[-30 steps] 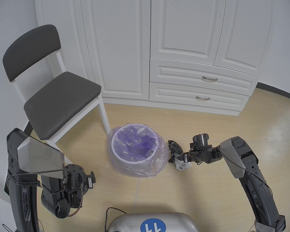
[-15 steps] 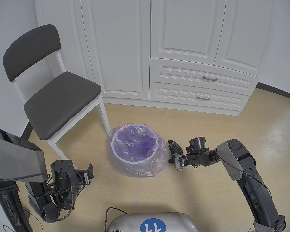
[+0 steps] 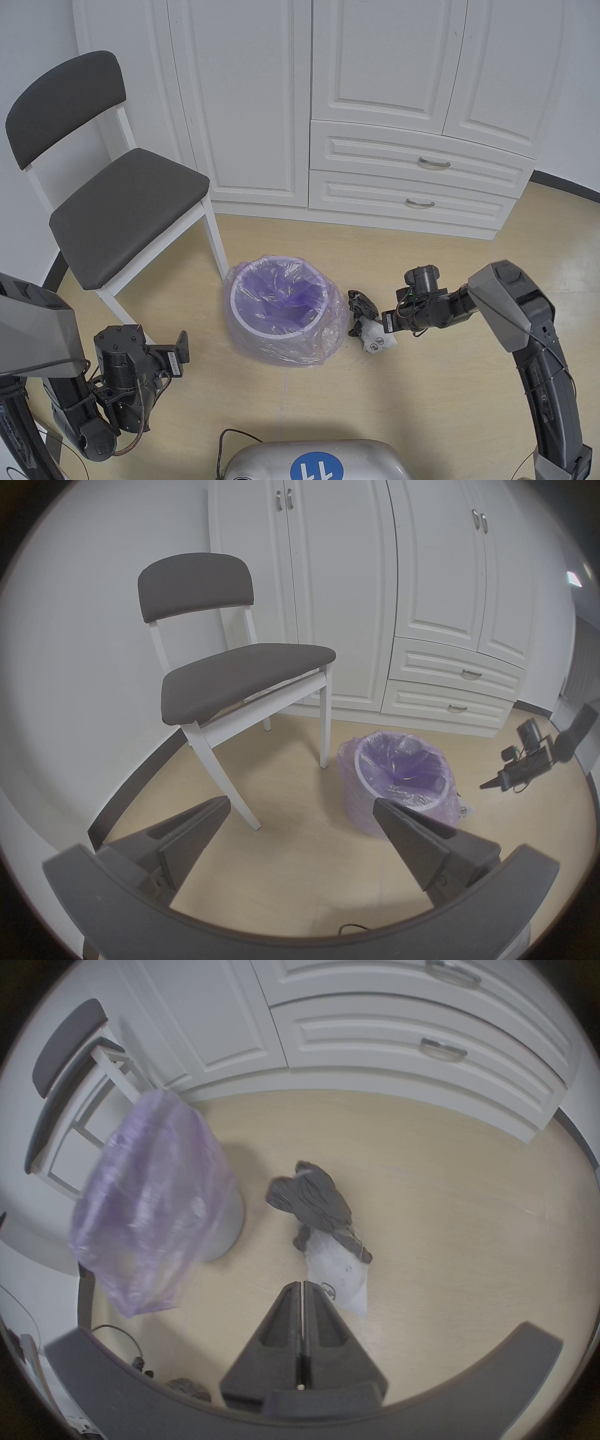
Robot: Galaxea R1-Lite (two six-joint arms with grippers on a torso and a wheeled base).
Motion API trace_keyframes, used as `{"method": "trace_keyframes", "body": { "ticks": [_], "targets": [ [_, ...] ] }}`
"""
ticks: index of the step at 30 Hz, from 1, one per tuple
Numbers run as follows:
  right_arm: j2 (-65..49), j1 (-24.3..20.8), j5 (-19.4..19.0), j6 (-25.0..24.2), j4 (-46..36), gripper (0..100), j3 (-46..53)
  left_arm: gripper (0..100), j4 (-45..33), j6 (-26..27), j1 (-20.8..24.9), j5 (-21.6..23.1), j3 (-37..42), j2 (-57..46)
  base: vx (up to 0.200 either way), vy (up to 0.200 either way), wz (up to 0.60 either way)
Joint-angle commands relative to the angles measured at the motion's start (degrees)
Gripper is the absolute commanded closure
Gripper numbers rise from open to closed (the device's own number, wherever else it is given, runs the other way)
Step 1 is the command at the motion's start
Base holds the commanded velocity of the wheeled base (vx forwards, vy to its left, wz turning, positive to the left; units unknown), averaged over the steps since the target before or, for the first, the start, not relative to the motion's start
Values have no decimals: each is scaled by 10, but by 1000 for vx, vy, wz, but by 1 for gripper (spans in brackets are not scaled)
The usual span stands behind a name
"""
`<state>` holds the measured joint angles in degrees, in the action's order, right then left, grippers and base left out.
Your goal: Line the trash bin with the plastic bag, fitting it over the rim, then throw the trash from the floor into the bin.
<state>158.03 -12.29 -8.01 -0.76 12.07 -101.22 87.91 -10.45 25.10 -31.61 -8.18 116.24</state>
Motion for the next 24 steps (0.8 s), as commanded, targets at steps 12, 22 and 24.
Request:
{"method": "trace_keyframes", "body": {
  "ticks": [12,22,24],
  "targets": [
    [-296,26,0,-40,147,100,403,0,-1,63,17,29,82,-109,0,0,0],
    [-353,62,-14,-82,212,100,470,0,-1,90,101,-68,82,-102,0,0,0],
    [-359,73,-24,-82,213,100,468,0,0,101,108,-72,82,-105,0,0,0]
  ]
}}
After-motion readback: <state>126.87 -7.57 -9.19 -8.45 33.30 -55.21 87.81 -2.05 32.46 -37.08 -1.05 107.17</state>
